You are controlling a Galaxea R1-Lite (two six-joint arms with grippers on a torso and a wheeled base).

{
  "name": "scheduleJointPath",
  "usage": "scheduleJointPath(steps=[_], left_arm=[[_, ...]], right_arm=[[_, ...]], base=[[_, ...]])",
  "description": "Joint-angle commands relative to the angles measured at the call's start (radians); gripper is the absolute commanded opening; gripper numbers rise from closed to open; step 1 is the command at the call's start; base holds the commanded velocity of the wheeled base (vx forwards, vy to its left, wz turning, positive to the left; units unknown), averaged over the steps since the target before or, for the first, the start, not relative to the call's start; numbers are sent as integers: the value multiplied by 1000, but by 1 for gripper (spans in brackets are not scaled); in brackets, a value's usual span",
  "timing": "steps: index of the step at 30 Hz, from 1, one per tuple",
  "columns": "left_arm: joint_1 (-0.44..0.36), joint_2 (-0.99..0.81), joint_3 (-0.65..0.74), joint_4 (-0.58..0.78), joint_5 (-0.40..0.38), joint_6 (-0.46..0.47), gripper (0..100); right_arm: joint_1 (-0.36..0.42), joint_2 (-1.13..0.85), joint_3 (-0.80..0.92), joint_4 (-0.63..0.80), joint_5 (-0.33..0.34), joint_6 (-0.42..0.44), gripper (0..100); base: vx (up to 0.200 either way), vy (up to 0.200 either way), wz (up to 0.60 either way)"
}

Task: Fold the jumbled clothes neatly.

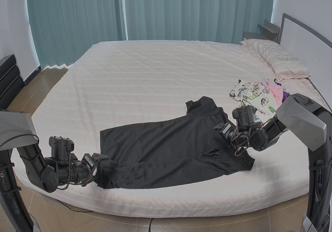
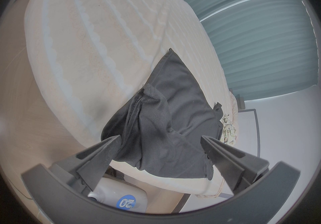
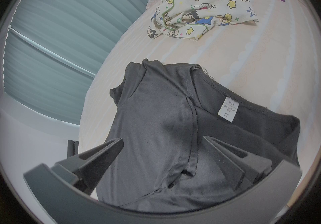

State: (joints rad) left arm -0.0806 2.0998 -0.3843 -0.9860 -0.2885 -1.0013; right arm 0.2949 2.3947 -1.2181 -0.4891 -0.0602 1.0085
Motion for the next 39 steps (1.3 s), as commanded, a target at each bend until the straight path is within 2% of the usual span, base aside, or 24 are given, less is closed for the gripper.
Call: scheduleJointPath(steps=[1,13,14,20,27,39], left_arm=[[-1,-1,-2,-3,2,-5,100],[-2,0,-2,-3,3,-5,100],[-2,0,-2,-3,3,-5,100],[-2,2,-4,-3,3,-5,100],[-2,3,-4,-3,3,-5,100],[-2,3,-4,-3,3,-5,100]], right_arm=[[3,57,-37,-2,-12,-5,100],[9,113,-90,11,-18,-27,100],[9,118,-93,11,-20,-27,0],[7,116,-109,11,-58,-31,0],[7,87,-84,15,-61,-30,0],[7,-97,40,17,-59,-38,0]], base=[[0,0,0],[0,0,0],[0,0,0],[0,0,0],[0,0,0],[0,0,0]])
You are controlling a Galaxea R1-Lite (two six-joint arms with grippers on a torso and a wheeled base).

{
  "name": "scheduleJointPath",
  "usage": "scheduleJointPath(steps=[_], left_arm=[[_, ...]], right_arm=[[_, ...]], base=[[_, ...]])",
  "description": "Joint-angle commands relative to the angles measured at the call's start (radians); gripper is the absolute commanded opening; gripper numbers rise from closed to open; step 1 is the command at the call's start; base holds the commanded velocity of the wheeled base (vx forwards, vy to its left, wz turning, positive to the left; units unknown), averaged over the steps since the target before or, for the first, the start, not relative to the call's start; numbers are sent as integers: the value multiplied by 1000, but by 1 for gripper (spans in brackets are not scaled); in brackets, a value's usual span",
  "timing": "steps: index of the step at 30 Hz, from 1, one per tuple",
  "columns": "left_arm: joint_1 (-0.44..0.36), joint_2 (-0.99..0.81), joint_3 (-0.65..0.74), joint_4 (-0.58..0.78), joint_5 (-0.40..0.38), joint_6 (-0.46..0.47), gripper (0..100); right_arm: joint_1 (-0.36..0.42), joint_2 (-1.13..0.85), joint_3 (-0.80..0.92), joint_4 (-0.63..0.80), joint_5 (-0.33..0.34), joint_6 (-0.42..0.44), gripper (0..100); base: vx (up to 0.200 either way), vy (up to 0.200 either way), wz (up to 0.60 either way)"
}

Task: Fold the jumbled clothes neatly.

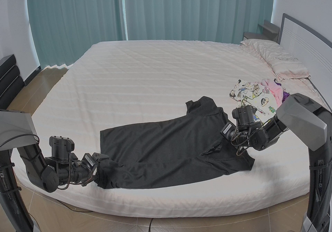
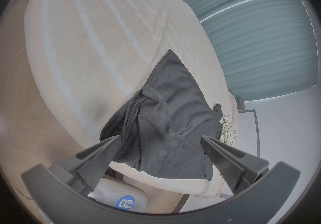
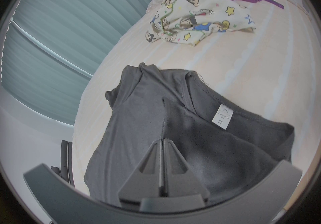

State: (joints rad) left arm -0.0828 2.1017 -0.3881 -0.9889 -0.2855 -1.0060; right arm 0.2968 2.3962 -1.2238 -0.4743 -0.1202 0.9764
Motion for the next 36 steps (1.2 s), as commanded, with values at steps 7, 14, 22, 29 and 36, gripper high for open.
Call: scheduleJointPath(steps=[7,14,22,29,36], left_arm=[[0,1,0,0,0,0,100],[0,1,0,0,0,0,100],[0,1,0,0,0,0,100],[0,1,0,0,0,0,100],[0,1,0,0,0,0,100]], right_arm=[[8,-201,158,2,1,-28,0],[50,-292,330,-15,2,-25,0],[77,-342,432,-18,2,-19,0],[82,-377,523,-24,2,-19,100],[100,-393,589,-24,7,-16,100]], base=[[0,0,0],[0,0,0],[0,0,0],[0,0,0],[0,0,0]])
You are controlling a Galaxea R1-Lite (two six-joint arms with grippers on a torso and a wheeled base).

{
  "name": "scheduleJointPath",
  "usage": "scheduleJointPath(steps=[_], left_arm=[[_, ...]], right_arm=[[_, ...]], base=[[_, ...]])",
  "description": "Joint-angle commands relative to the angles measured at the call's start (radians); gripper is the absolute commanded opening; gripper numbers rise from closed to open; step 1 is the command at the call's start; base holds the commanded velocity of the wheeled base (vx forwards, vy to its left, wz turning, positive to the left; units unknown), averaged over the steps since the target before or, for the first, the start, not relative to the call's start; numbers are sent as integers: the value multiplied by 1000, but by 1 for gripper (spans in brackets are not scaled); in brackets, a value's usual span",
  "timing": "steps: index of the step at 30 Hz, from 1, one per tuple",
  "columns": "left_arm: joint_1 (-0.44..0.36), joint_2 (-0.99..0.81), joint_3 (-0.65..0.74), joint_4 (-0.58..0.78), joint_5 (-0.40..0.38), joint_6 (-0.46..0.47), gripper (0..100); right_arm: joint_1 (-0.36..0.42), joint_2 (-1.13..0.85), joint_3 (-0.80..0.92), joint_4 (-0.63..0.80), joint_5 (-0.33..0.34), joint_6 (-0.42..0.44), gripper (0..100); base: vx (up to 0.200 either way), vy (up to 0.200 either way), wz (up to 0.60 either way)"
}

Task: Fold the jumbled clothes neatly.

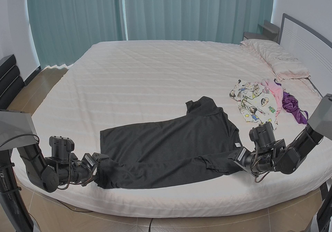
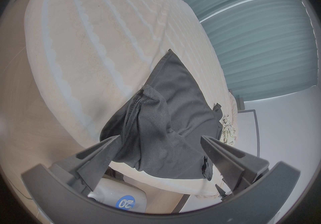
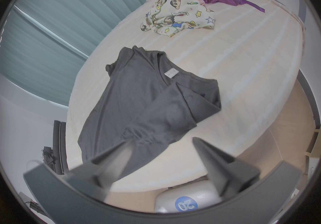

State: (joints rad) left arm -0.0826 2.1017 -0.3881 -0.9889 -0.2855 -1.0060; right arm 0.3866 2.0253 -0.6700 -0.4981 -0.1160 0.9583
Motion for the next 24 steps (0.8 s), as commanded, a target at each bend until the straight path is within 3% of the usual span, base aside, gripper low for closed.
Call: scheduleJointPath(steps=[1,12,24], left_arm=[[0,1,0,0,0,0,100],[0,1,0,0,0,0,100],[0,1,0,0,0,1,100]], right_arm=[[11,-31,40,0,4,2,100],[-71,56,-17,-73,41,-10,100],[-80,222,-42,-246,44,-113,100]], base=[[0,0,0],[0,0,0],[0,0,0]])
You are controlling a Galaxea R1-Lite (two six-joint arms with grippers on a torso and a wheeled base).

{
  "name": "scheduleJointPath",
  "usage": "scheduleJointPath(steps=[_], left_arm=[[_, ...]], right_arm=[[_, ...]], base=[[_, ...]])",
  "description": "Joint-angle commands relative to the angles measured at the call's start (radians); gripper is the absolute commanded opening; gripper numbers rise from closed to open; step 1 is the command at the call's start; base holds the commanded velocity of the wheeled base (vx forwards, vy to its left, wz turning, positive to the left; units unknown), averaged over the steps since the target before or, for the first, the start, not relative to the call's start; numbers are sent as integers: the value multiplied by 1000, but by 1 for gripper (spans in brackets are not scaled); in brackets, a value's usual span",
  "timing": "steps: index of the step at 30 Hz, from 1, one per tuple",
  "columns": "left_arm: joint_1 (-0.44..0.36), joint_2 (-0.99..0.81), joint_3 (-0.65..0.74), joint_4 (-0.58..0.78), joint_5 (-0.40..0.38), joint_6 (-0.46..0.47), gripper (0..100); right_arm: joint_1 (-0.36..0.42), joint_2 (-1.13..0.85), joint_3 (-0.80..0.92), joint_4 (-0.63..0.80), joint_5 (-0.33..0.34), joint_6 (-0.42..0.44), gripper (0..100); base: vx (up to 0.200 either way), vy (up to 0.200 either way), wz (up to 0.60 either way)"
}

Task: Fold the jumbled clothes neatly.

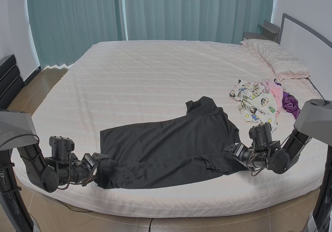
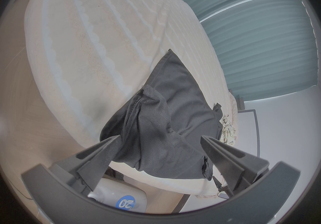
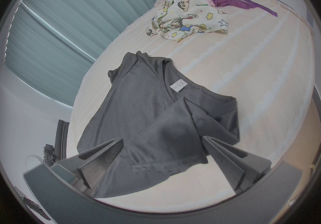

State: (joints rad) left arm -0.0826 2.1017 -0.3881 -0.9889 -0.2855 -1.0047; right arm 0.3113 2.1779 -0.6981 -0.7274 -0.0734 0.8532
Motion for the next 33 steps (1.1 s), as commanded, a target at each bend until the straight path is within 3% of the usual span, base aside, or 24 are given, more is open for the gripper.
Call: scheduleJointPath(steps=[1,13,14,33], left_arm=[[0,1,0,0,0,0,100],[0,3,0,0,0,0,100],[0,3,0,0,2,0,100],[0,3,0,-2,2,1,100]], right_arm=[[-4,69,-14,-17,1,-8,100],[-17,85,-3,-21,-2,-25,100],[-15,86,-3,-21,-2,-25,0],[-83,31,74,-21,-8,-52,0]], base=[[0,0,0],[0,0,0],[0,0,0],[0,0,0]])
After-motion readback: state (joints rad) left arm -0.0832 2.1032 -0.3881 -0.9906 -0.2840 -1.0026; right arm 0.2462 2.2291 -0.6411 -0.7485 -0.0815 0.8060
